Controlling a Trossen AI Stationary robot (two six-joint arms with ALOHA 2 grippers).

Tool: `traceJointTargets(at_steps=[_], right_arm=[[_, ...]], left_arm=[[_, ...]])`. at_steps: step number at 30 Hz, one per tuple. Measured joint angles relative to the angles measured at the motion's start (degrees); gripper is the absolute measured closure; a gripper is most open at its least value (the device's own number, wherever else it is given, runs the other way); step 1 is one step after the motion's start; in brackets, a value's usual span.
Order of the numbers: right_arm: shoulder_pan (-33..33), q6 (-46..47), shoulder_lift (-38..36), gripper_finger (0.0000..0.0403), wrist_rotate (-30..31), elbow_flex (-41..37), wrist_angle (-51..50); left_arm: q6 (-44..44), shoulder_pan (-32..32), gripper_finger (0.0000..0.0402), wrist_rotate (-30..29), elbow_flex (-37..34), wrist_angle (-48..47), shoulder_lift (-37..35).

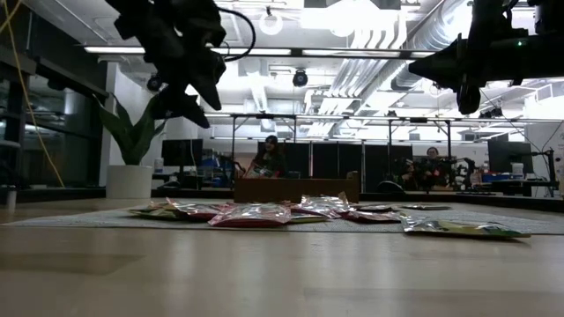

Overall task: Pick & Place Tea
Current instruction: Put the red tea bag into the left section of the wooden organizer

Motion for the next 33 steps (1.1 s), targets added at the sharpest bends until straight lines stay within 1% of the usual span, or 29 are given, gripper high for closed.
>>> traceJointTargets(at_steps=[2, 5, 7, 9, 13, 14, 16, 18, 21, 27, 33], right_arm=[[-0.02, 0.0, 0.02, 0.0402, 0.0, 0.0, 0.0], [-0.02, 0.0, 0.0, 0.0402, 0.01, 0.0, 0.0], [0.0, 0.0, 0.0, 0.0402, 0.0, 0.0, 0.0], [0.0, 0.0, 0.02, 0.0402, 0.0, 0.0, 0.0], [-0.02, 0.0, 0.02, 0.0402, 0.0, 0.0, -0.39], [-0.01, 0.0, 0.09, 0.0402, 0.02, -0.01, -0.39], [-0.01, 0.0, 0.03, 0.0402, 0.0, -0.01, -0.79], [-0.02, 0.0, 0.11, 0.0402, 0.02, -0.02, -1.0], [0.0, 0.0, 0.09, 0.0402, 0.01, -0.02, -1.04], [-0.02, 0.0, 0.03, 0.0402, 0.0, -0.02, -1.37], [0.0, 0.0, 0.07, 0.0402, 0.0, -0.02, -1.71]], left_arm=[[-3.5, -2.54, 0.0218, -1.84, -1.5, 1.06, -0.04], [-9.86, -6.31, 0.0218, -2.76, -5.63, 3.44, -0.27], [-13.67, -9.24, 0.0218, -3.98, -9.24, 5.93, -2.25], [-18.23, -11.81, 0.0218, -5.43, -12.9, 11.8, -3.76], [-28.61, -16.15, 0.0218, -9.5, -19.93, 20.56, -5.14], [-31.13, -17.25, 0.0218, -10.09, -21.09, 22.02, -5.3], [-35.93, -19.3, 0.0218, -11.33, -22.75, 22.12, -5.3], [-38.5, -20.94, 0.0218, -12.94, -23.45, 22.03, -5.09], [-40.63, -21.74, 0.0218, -14.93, -23.34, 25.03, -3.78], [-45.11, -21.54, 0.0218, -15.28, -23.39, 27.06, -2.71], [-46.86, -21.57, 0.0218, -16.21, -23.33, 32.68, -0.32]])
